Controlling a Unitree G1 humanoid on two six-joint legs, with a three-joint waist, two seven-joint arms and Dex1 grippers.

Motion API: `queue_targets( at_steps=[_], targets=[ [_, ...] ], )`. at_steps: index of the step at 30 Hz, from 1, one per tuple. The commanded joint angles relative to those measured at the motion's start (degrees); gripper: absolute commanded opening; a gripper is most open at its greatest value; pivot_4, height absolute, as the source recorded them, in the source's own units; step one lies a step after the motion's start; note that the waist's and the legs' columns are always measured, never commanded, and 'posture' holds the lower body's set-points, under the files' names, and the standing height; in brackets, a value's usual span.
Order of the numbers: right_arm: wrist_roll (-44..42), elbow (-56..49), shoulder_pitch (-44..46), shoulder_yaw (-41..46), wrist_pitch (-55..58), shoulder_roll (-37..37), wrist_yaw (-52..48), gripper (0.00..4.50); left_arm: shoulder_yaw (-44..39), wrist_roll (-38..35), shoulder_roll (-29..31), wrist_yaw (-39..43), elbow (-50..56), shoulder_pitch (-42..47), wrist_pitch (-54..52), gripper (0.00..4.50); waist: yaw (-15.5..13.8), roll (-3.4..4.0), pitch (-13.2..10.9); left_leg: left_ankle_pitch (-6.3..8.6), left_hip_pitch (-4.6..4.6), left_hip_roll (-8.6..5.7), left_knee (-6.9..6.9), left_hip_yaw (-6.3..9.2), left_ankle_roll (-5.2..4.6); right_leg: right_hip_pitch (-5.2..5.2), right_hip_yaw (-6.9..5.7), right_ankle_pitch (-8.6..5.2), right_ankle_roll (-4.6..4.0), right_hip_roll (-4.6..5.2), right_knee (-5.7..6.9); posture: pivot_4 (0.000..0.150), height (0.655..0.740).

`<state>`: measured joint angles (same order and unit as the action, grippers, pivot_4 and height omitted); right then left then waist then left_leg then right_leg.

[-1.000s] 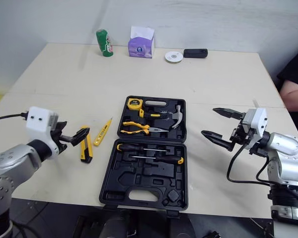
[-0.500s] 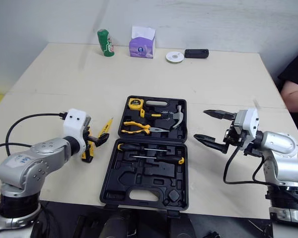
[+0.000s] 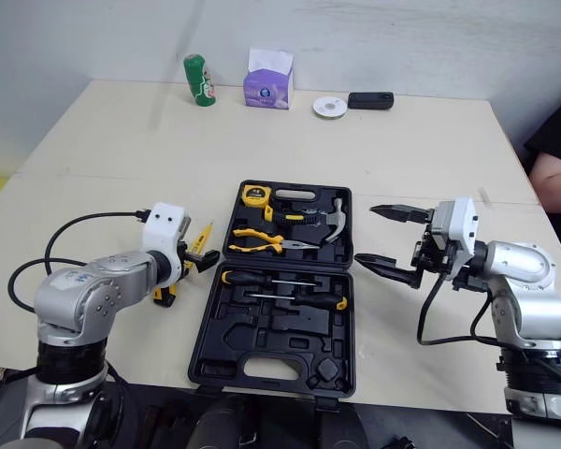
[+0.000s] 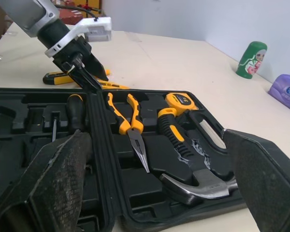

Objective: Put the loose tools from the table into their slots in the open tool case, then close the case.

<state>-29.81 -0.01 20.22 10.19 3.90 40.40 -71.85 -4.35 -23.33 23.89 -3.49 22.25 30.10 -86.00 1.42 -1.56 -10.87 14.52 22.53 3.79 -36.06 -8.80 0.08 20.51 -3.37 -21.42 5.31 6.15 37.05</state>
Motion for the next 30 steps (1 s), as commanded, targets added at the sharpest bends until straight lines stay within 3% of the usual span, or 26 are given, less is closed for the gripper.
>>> queue_targets(
  at_steps=[1,11,17,21,26,30],
  targets=[
    [-1.34,-2.35,0.39,0.93,0.13,0.46,0.24,4.48,-0.66,2.42,-0.76,-0.53,1.28,1.51,-4.30,4.50,0.03,0.00,0.00,0.00,0.00,0.00,0.00,0.00,0.00,0.00,0.00,0.00,0.00,0.00,0.00,0.150,0.7400],
    [-0.83,-3.94,0.09,0.70,0.29,0.24,1.47,4.48,-2.59,5.23,-2.18,1.40,0.47,0.75,-6.00,4.50,0.11,0.00,0.00,-0.01,-0.02,0.00,0.00,0.01,0.01,0.00,0.02,0.00,0.00,-0.02,0.01,0.150,0.7400],
    [-0.28,-4.12,0.14,0.36,0.20,0.42,2.59,4.50,-4.68,5.87,-2.85,2.73,1.33,-1.07,-6.49,2.49,0.14,0.00,0.00,0.03,-0.11,-0.01,0.01,0.09,0.07,0.00,0.19,0.00,0.00,-0.12,0.02,0.150,0.7400],
    [-0.01,-3.83,-0.29,0.52,-0.34,0.61,2.82,4.50,-4.39,6.73,-2.23,3.42,1.37,-1.98,-6.49,0.69,0.02,0.00,0.00,0.04,-0.11,-0.01,0.01,0.09,0.08,0.00,0.21,0.00,0.00,-0.12,0.02,0.150,0.7400],
    [0.03,-3.58,-1.50,0.97,-0.99,0.82,2.63,4.50,-4.58,7.71,-2.23,3.93,1.50,-2.10,-5.84,0.53,0.09,0.00,0.00,0.04,-0.12,-0.01,0.01,0.09,0.09,0.00,0.22,0.00,0.00,-0.12,0.02,0.150,0.7400],
    [0.28,-3.06,-2.38,1.33,-1.94,1.01,2.35,4.50,-6.04,7.66,-2.63,5.52,2.85,-1.81,0.96,0.53,0.00,0.00,0.00,0.04,-0.12,0.00,0.00,0.09,0.09,0.00,0.23,0.00,0.00,-0.13,0.04,0.150,0.7400]
  ],
)
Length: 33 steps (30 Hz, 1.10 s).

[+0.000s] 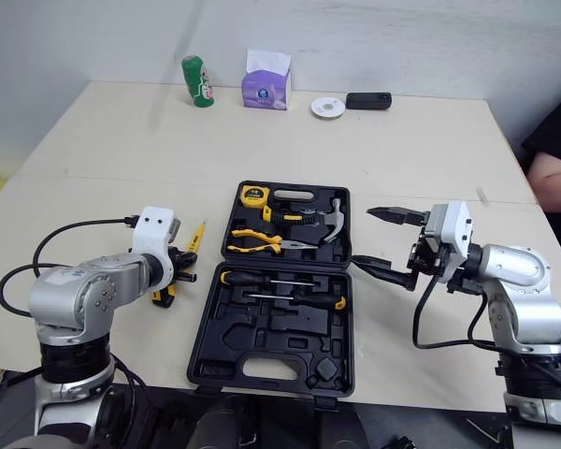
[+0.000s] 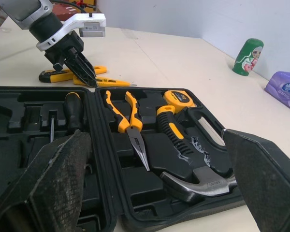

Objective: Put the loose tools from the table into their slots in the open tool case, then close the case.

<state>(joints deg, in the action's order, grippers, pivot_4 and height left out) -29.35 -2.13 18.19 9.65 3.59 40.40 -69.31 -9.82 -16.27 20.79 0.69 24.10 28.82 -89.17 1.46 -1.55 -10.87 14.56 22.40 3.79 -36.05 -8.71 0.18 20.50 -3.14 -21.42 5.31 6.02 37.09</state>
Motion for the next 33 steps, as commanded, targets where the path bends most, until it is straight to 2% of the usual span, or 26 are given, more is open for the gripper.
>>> queue_targets(
  at_steps=[1,3,6,10,14,17,20,24,27,33],
  targets=[
    [-0.13,-0.65,-0.44,2.05,-2.00,1.04,-0.27,4.50,-1.11,0.30,0.55,2.01,1.65,-0.48,5.68,0.53,-0.06,0.00,0.00,0.00,0.00,0.00,0.00,0.01,0.00,0.00,0.00,0.00,0.00,0.00,0.00,0.150,0.7400],
    [-0.14,-0.07,-0.55,2.65,-3.39,0.96,-0.48,4.50,-4.06,-1.51,0.24,4.41,3.40,-0.05,8.73,0.53,-0.04,-0.05,-0.03,0.00,0.04,0.00,-0.01,0.01,0.00,0.02,-0.01,0.00,0.00,0.00,0.00,0.150,0.7400],
    [-0.45,0.54,-0.63,3.01,-3.95,1.24,-0.96,4.50,-7.13,-3.97,3.55,9.18,5.56,0.00,11.58,0.53,0.08,-0.09,-0.05,0.02,0.10,0.02,0.01,0.01,0.03,0.08,-0.01,0.00,0.00,-0.03,-0.03,0.150,0.7400],
    [-0.29,1.50,-0.59,2.69,-4.19,1.58,-1.75,4.50,-9.27,-8.27,10.42,18.82,6.83,-0.91,18.84,0.53,0.08,-0.10,-0.06,0.03,0.10,0.08,0.02,0.00,0.07,0.09,0.02,-0.01,-0.02,-0.16,-0.06,0.150,0.7400],
    [0.11,2.17,-0.81,2.24,-4.85,2.09,-2.78,4.50,-7.26,-10.46,20.85,33.85,7.27,-2.43,32.87,0.53,0.13,-0.09,-0.06,0.04,0.09,0.08,0.02,-0.02,0.08,0.09,0.05,-0.01,-0.02,-0.16,-0.07,0.150,0.7400],
    [0.65,1.62,-2.25,2.07,-5.75,3.21,-4.48,4.50,-6.08,-13.02,25.26,41.45,6.21,0.00,38.51,0.53,-0.03,-0.09,-0.06,0.07,0.09,0.07,0.03,-0.06,0.11,0.10,0.07,-0.01,-0.03,-0.15,-0.08,0.150,0.7400],
    [1.05,1.41,-3.87,2.34,-6.73,4.37,-5.90,4.50,-2.88,-16.31,29.13,49.52,6.61,0.68,40.62,0.53,-0.22,-0.09,-0.06,0.08,0.11,0.06,0.06,-0.04,0.10,0.07,0.06,-0.01,-0.03,-0.14,-0.15,0.150,0.7400],
    [0.74,1.65,-5.62,2.57,-7.17,5.37,-6.99,4.50,4.56,-21.62,32.95,56.63,8.01,4.39,36.36,0.53,-0.07,-0.09,-0.07,0.09,0.11,0.08,0.08,-0.07,0.07,0.08,0.11,-0.01,-0.03,-0.21,-0.19,0.150,0.7400],
    [1.17,2.76,-5.05,2.00,-7.78,5.17,-7.25,4.50,10.76,-21.04,34.08,57.99,7.89,8.60,34.37,0.53,0.09,-0.09,-0.08,0.08,0.11,0.10,0.01,-0.07,0.06,0.08,0.17,-0.01,-0.03,-0.33,-0.13,0.150,0.7400],
    [1.65,2.78,-4.72,0.72,-8.80,4.37,-7.32,4.50,24.23,-14.78,35.66,59.09,7.70,14.54,32.56,0.53,0.13,-0.06,-0.12,0.07,0.00,0.10,0.00,-0.03,0.08,0.10,0.37,-0.02,-0.04,-0.55,-0.06,0.150,0.7400]
  ],
)
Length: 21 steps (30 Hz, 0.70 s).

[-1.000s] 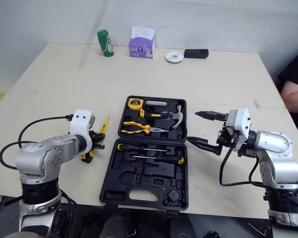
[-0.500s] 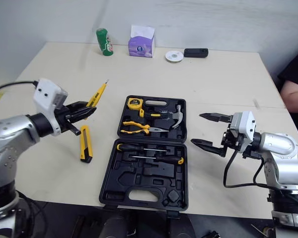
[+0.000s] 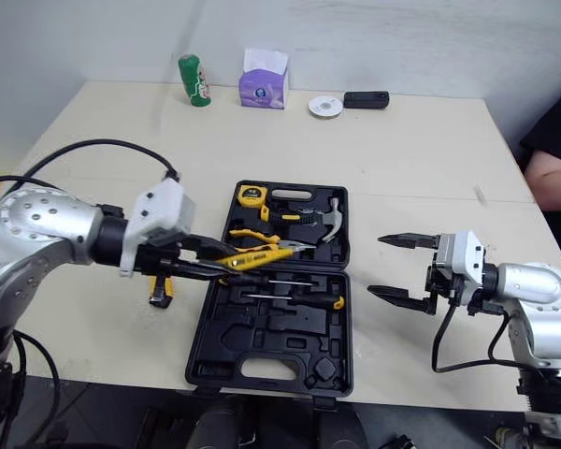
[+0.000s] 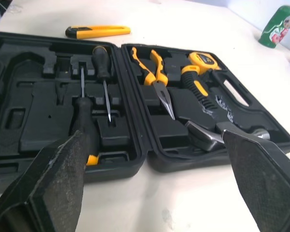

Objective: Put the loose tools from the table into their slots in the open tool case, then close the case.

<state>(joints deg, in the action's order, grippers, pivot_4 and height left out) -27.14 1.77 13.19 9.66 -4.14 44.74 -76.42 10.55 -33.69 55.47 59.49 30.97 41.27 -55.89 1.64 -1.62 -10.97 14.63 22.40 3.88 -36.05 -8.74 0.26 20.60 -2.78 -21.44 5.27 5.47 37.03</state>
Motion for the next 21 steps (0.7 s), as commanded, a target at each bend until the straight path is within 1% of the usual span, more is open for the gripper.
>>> queue_targets(
  at_steps=[1,4,7,11,14,17,21],
  targets=[
    [-0.67,-1.48,-0.09,0.74,-1.01,0.05,-0.17,4.50,5.90,3.82,0.69,-0.04,0.87,2.85,-1.21,0.53,-0.06,0.01,-0.02,0.00,0.03,0.01,0.00,0.01,0.00,0.03,0.01,0.00,0.00,-0.02,-0.01,0.150,0.7400],
    [-1.38,-2.33,-0.91,0.69,0.23,0.40,-0.18,4.50,10.64,6.45,0.55,0.36,0.58,4.48,-2.22,0.53,-0.18,0.00,-0.02,0.00,0.07,0.00,-0.05,0.01,-0.01,0.04,0.01,-0.01,0.00,-0.05,-0.03,0.150,0.7400],
    [-2.19,-3.90,-1.94,0.43,1.99,0.51,-0.18,4.50,17.23,11.86,1.30,1.23,-0.80,5.57,-1.15,0.53,-0.18,0.01,-0.02,0.00,0.08,-0.02,-0.09,0.03,-0.02,0.03,0.01,-0.01,0.01,-0.04,-0.02,0.150,0.7400],
    [-3.39,-7.09,-3.49,0.34,3.38,0.33,-0.34,4.50,19.25,11.18,0.79,2.65,1.07,6.17,-4.50,0.53,-0.12,0.00,-0.03,-0.01,0.10,0.03,-0.10,0.06,-0.03,0.04,0.03,-0.01,0.00,-0.02,0.01,0.150,0.7400],
    [-4.72,-10.06,-4.73,-0.12,5.03,0.36,-0.74,4.50,22.08,14.40,0.98,2.29,0.75,6.57,-3.89,0.53,-0.18,0.00,-0.03,-0.01,0.10,0.02,-0.12,0.10,-0.02,0.04,0.03,-0.02,0.00,-0.02,0.03,0.150,0.7400],
    [-5.31,-11.68,-5.10,-0.61,6.83,0.42,-0.47,4.50,23.24,16.70,-0.78,0.89,-0.90,7.59,-4.29,0.53,-0.25,0.00,-0.03,-0.01,0.10,0.01,-0.15,0.13,-0.03,0.02,0.02,-0.02,0.00,-0.02,0.04,0.150,0.7400],
    [-5.48,-12.40,-4.83,-1.17,8.65,-0.07,0.10,4.50,25.94,20.04,-1.57,1.99,-3.63,10.31,-3.49,0.53,-0.30,-0.01,-0.03,-0.02,0.13,-0.02,-0.19,0.15,-0.06,0.02,0.00,-0.02,0.00,-0.02,0.05,0.150,0.7400]
  ],
)
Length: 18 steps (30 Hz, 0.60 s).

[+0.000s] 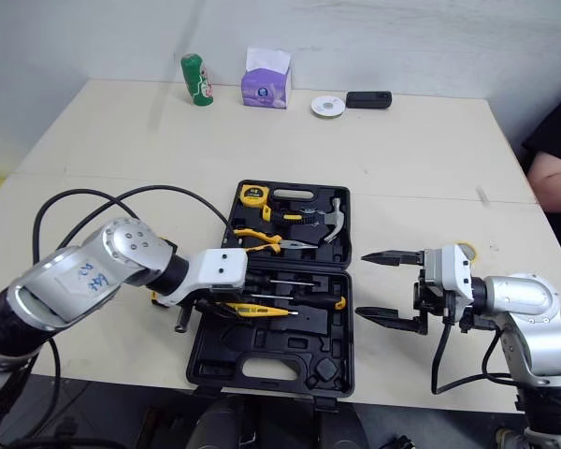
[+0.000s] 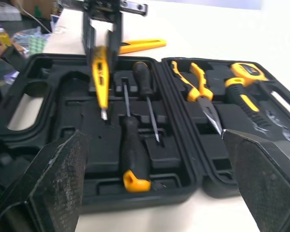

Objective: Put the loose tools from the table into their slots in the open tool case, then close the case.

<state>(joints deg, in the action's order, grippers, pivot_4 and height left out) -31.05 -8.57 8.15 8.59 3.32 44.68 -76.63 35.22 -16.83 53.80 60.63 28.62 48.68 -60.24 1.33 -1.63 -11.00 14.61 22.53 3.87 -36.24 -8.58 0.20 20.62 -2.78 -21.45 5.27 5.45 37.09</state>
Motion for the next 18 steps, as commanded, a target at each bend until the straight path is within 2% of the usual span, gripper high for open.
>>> queue_targets(
  at_steps=[1,12,18],
  targets=[
    [-1.50,-2.17,0.18,-0.17,1.37,-0.10,0.32,4.50,1.89,3.67,0.18,1.50,-1.47,3.36,1.01,0.53,0.04,0.00,0.00,0.00,-0.01,0.00,0.01,0.00,0.00,0.00,-0.01,0.00,0.00,0.00,-0.01,0.150,0.7400],
    [-0.69,-1.67,0.49,-0.53,1.13,-0.74,0.81,4.50,4.33,5.36,-0.73,5.09,-0.31,4.53,0.23,0.53,0.06,0.00,0.00,-0.01,0.00,-0.02,-0.06,0.08,-0.01,0.01,0.01,0.00,0.00,0.00,0.06,0.150,0.7400],
    [-0.19,-1.61,0.24,-0.62,0.70,-0.78,1.40,4.50,6.28,9.21,-0.85,4.61,-2.09,4.25,1.52,0.53,0.06,0.00,0.00,-0.01,-0.01,-0.01,-0.06,0.09,0.00,0.01,0.01,-0.01,0.00,-0.01,0.07,0.150,0.7400]
  ],
)
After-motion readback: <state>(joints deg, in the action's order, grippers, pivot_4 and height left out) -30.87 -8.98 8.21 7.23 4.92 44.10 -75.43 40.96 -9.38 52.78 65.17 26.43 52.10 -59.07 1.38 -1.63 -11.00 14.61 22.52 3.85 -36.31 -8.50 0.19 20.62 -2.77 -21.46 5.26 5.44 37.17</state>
